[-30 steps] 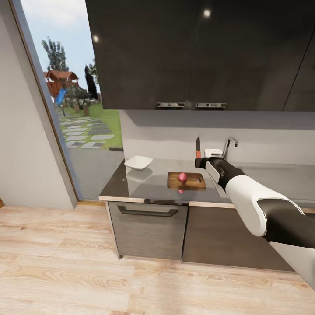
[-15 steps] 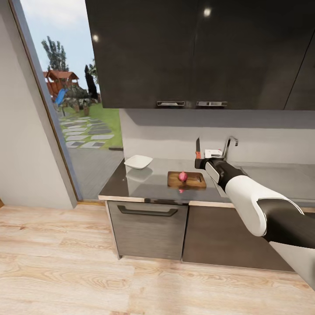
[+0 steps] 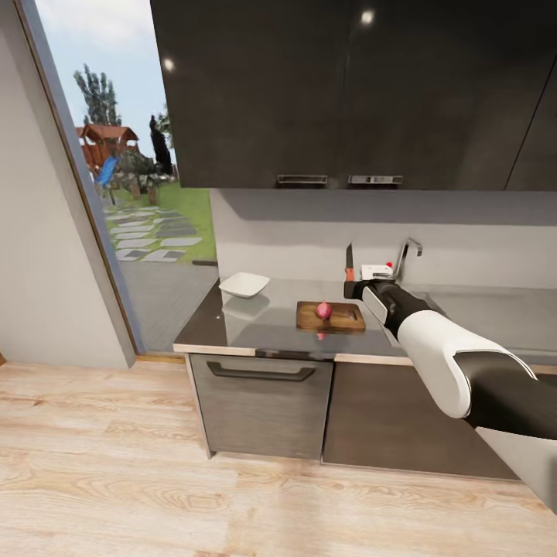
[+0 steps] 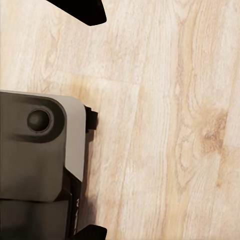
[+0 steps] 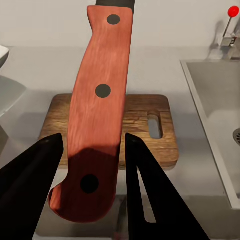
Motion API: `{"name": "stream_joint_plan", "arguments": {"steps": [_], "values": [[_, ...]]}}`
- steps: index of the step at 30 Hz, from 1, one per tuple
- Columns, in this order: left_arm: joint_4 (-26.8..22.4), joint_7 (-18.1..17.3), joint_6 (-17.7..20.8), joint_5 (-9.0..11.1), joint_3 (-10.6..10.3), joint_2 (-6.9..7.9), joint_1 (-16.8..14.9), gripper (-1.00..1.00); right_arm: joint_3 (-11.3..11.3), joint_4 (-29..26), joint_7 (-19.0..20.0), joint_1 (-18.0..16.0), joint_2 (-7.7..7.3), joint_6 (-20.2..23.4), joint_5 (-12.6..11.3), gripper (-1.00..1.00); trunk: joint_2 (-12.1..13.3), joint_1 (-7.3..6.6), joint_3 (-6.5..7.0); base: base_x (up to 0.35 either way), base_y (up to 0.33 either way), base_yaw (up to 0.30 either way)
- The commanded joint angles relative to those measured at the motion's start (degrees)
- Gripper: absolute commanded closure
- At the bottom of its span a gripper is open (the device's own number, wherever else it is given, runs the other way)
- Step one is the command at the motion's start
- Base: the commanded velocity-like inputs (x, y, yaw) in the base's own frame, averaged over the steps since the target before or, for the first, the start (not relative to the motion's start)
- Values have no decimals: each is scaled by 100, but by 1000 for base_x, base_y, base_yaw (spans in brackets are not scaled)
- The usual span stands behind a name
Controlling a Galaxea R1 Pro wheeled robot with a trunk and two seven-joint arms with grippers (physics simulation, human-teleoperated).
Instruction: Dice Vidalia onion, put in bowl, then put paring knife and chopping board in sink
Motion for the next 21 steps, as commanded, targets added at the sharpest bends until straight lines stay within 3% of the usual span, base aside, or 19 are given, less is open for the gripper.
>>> {"name": "stream_joint_plan", "arguments": {"steps": [1,21], "values": [[25,0,-44,41,-4,-2,-11,-100,13,-10,-25,-3,1,30,-38,100,-50,24,-28,0,0,0],[26,0,-44,41,-4,-9,-11,-100,13,-10,-27,-3,6,30,-38,100,-852,463,-387,0,0,0]]}}
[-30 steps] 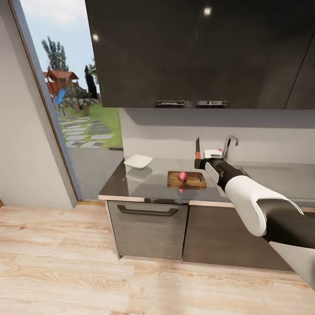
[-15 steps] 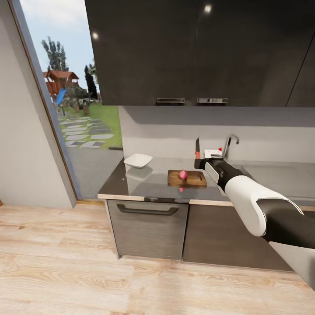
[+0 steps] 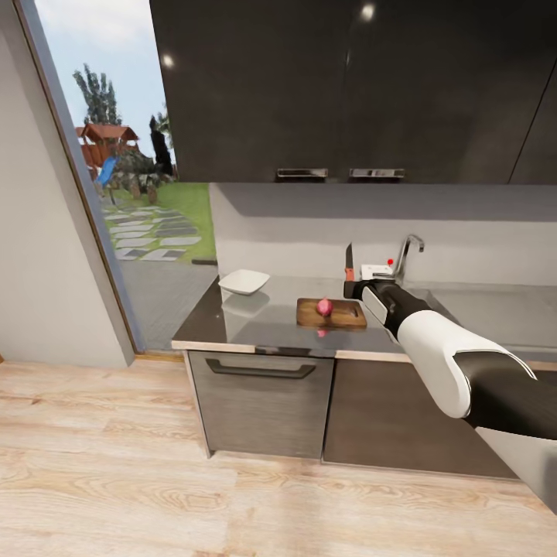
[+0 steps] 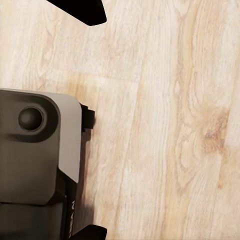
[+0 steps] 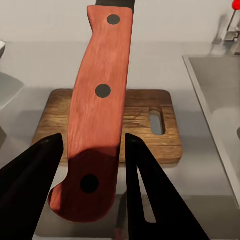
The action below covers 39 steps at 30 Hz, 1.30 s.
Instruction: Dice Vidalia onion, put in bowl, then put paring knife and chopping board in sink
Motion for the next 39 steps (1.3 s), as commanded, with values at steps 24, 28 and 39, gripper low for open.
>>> {"name": "stream_joint_plan", "arguments": {"steps": [24,28,39], "values": [[24,0,-44,41,-4,-20,-10,-100,13,-1,-24,-3,5,30,-38,100,-970,529,-439,0,0,0],[24,0,-44,41,-4,-20,-10,-100,13,7,-24,-3,5,30,-38,100,-1131,616,-511,0,0,0],[25,0,-44,41,-4,-20,-10,-100,13,8,-25,-3,5,30,-38,100,-1572,858,-709,0,0,0]]}}
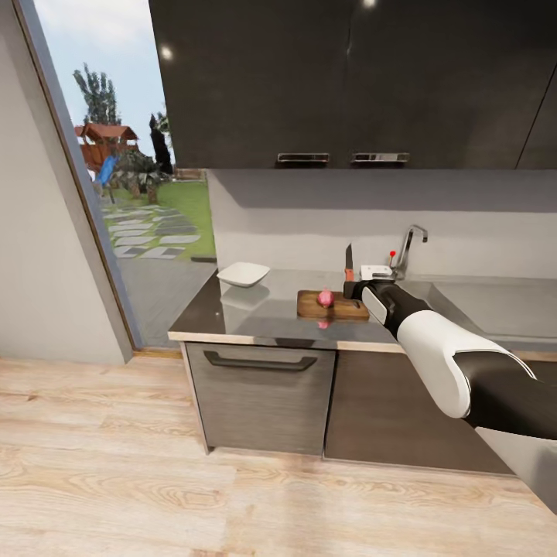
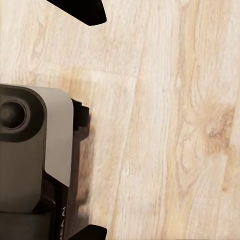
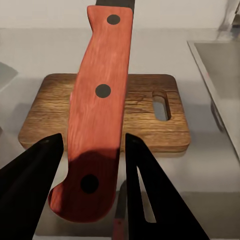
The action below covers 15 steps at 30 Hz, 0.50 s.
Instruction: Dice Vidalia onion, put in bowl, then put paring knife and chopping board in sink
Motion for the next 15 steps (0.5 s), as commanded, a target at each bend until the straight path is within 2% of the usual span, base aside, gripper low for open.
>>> {"name": "stream_joint_plan", "arguments": {"steps": [1,15], "values": [[24,0,-43,41,-4,-2,-10,-100,13,-10,-25,-3,1,30,-38,100,-46,23,-25,0,0,0],[29,0,-43,41,-5,-2,-10,-100,13,-10,-26,-3,1,30,-38,100,-608,330,-276,0,0,0]]}}
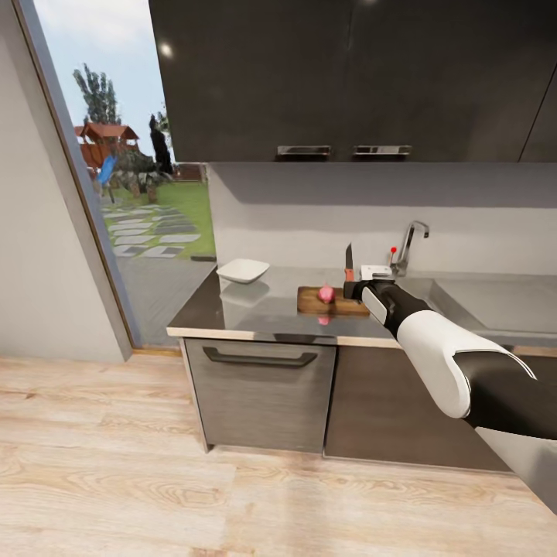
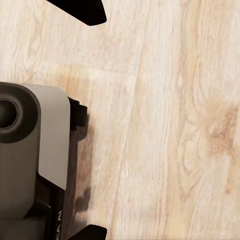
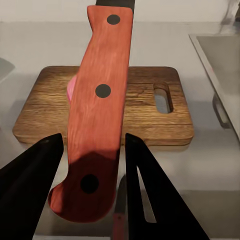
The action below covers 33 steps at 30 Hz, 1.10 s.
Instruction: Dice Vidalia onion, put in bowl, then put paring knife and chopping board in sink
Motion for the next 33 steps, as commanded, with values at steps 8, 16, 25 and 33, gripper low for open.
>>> {"name": "stream_joint_plan", "arguments": {"steps": [8,16,25,33], "values": [[26,-1,-43,41,-4,-2,-10,-100,13,-10,-25,-3,1,30,-38,100,-326,176,-150,0,0,0],[27,-4,-43,41,-4,-2,-10,-100,13,-10,-22,-3,9,30,-38,100,-647,352,-294,0,0,0],[27,-5,-43,41,-4,-2,-10,-100,13,-10,-23,-3,7,30,-38,100,-1008,550,-456,0,0,0],[19,-22,-73,18,-10,16,-10,-100,11,-96,-21,-3,32,20,-27,100,-1249,682,-563,0,0,0]]}}
